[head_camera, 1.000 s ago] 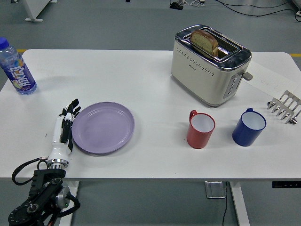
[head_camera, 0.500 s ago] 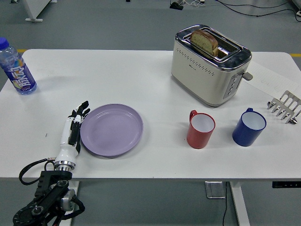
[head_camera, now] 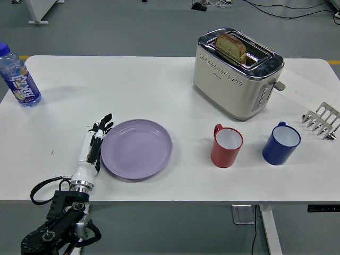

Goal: Push plate across desktop

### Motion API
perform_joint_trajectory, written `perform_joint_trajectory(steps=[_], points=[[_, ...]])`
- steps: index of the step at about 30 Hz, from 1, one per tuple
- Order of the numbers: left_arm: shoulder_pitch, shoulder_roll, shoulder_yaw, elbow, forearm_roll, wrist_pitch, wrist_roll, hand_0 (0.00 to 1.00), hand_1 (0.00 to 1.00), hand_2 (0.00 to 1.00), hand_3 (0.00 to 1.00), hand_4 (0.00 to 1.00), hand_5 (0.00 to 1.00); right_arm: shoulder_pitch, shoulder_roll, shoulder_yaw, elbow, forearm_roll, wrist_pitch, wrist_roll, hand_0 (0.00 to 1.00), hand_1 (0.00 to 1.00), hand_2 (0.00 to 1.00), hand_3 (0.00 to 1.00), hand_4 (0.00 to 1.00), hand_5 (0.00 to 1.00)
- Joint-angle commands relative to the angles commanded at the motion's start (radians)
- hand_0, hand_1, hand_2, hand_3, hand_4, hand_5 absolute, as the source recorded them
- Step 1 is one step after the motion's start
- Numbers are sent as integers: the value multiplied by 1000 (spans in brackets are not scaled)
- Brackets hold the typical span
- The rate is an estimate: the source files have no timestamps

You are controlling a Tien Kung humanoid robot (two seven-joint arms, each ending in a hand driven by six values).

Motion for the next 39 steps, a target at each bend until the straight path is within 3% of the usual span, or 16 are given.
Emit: perform_joint_trajectory(steps=[39], points=[[-19, 0, 138, -36, -39, 2, -6, 884, 912, 934, 836, 506, 998, 3, -1, 6, 0, -8, 0, 0, 657, 641, 716, 668, 260, 278]])
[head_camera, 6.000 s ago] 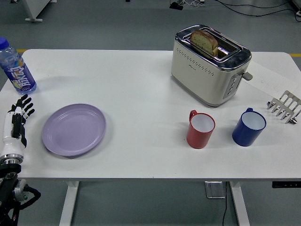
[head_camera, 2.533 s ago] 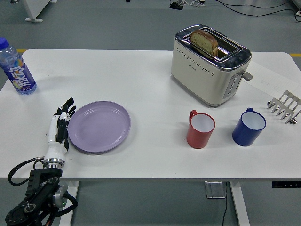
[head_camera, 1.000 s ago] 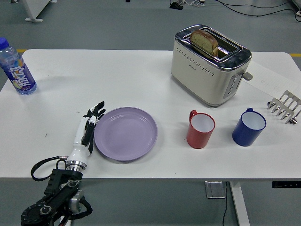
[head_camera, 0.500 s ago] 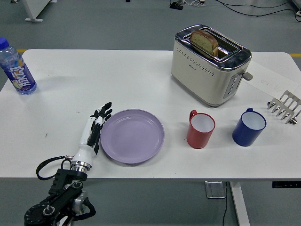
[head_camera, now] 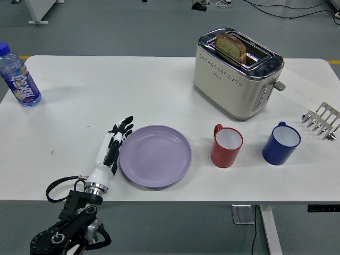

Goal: Push plate across desktop

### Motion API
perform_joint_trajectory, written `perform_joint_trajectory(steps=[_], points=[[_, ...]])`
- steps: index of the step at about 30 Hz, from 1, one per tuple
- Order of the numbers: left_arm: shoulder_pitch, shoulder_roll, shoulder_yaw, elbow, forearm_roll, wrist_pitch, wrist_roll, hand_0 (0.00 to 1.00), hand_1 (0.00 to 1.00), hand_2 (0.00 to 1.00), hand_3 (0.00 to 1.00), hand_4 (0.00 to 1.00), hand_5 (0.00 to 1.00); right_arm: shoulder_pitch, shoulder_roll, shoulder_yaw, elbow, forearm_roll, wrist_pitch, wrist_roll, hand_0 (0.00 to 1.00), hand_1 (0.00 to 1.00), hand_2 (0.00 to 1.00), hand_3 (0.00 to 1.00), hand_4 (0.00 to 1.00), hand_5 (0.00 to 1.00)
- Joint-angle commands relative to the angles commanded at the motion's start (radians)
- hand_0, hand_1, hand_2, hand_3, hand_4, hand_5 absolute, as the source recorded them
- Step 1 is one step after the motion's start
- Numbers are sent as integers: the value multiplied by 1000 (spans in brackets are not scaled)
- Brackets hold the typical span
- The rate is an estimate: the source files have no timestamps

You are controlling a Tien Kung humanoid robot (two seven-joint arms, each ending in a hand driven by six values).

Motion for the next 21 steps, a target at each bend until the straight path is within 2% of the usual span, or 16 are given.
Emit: perform_joint_trajectory(steps=[21], points=[[-5, 0, 69, -14, 4, 4, 0, 880, 910, 935, 836, 506, 998, -4, -1, 24, 0, -21, 2, -5, 657, 641, 717, 668, 260, 278]])
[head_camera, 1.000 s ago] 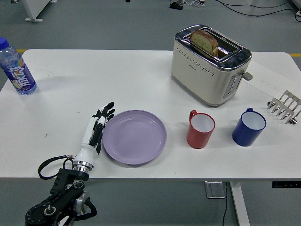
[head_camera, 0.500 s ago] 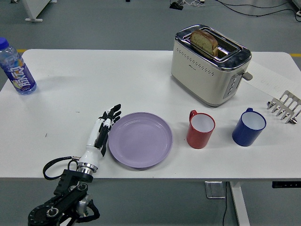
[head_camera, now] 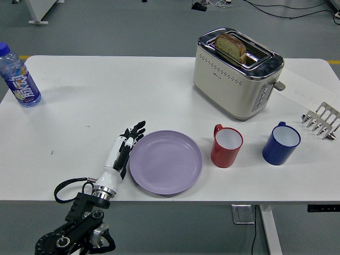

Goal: Push plate across desktop

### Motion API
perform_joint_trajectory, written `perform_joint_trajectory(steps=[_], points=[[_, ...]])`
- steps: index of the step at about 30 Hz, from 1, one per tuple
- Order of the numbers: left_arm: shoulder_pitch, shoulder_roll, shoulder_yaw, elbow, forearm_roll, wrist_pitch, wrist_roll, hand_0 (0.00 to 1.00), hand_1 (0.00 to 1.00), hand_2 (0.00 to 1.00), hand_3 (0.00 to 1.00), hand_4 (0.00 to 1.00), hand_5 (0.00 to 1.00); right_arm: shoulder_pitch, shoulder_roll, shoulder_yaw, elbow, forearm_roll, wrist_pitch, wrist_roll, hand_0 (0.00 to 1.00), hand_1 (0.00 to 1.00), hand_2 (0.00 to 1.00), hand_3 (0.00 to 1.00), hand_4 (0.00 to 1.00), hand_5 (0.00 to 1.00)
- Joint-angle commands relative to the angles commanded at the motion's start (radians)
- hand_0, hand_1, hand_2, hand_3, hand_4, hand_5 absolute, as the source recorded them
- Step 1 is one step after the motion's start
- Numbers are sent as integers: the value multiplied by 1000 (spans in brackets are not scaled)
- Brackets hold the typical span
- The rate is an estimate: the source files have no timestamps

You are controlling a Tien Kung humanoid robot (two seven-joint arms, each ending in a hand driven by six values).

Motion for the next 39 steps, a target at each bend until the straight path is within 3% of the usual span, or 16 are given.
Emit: perform_joint_trajectory(steps=[10, 19, 20, 24, 27, 29, 32, 39], points=[[2, 0, -26, -14, 45, 23, -1, 878, 909, 935, 835, 506, 998, -3, 0, 6, 0, -3, -1, -1, 657, 641, 716, 668, 259, 278], [0, 0, -206, -31, 98, 58, 23, 867, 898, 927, 823, 507, 998, -8, 0, 9, 0, -5, -1, -3, 657, 641, 716, 668, 260, 278], [-1, 7, -234, -34, 101, 62, 30, 795, 844, 863, 781, 504, 998, -8, 0, 9, 0, -5, -2, -2, 658, 641, 716, 668, 260, 278], [-3, 35, -318, -47, 109, 58, 52, 795, 844, 863, 781, 504, 998, -11, 1, 5, 0, -1, -2, -2, 658, 641, 716, 668, 260, 278], [5, 81, -406, -72, 123, 15, 85, 760, 794, 812, 740, 504, 998, -8, 2, 5, 0, -5, -3, -3, 657, 641, 716, 668, 260, 278], [7, 90, -433, -76, 122, 7, 90, 760, 794, 812, 740, 504, 998, -8, 2, 5, 0, -4, -4, -3, 657, 641, 716, 668, 260, 278], [17, 128, -509, -91, 89, -38, 115, 747, 786, 797, 727, 506, 998, -6, 1, 1, 0, 4, -4, -1, 657, 641, 716, 668, 260, 278], [30, 197, -644, -114, 80, -178, 218, 743, 782, 792, 728, 511, 998, -1, 2, 6, 0, -2, -5, -4, 657, 641, 716, 668, 259, 278]])
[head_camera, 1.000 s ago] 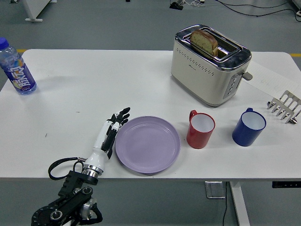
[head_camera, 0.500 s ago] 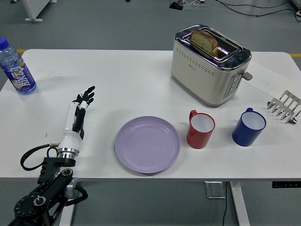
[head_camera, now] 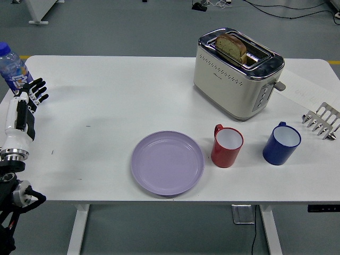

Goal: Push plate across desktop

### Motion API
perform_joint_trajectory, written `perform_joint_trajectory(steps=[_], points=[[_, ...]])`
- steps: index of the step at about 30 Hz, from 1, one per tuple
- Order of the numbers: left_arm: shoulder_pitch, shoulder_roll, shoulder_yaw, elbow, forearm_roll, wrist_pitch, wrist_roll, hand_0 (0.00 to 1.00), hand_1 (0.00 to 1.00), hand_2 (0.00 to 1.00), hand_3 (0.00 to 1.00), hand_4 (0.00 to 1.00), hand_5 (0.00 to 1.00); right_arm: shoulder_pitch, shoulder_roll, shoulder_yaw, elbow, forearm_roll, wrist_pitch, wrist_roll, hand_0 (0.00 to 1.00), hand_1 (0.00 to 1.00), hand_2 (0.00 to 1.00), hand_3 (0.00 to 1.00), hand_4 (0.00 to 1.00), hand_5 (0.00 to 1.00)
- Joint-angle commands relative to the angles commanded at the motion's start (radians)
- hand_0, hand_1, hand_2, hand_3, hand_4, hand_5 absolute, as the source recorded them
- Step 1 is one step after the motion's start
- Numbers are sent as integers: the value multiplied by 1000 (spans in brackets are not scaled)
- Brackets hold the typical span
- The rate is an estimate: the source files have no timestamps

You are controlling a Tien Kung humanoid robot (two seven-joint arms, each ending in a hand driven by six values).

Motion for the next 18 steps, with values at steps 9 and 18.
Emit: perform_joint_trajectory(steps=[9, 18], points=[[19, 45, -95, -6, 25, -124, 80, 742, 781, 787, 728, 516, 998, 2, 1, -1, 0, 1, -1, -1, 658, 641, 715, 668, 259, 278], [21, 82, -172, 10, 46, -212, 140, 743, 790, 787, 729, 529, 998, 9, 3, -6, 0, -4, -1, -6, 658, 641, 715, 667, 259, 279]])
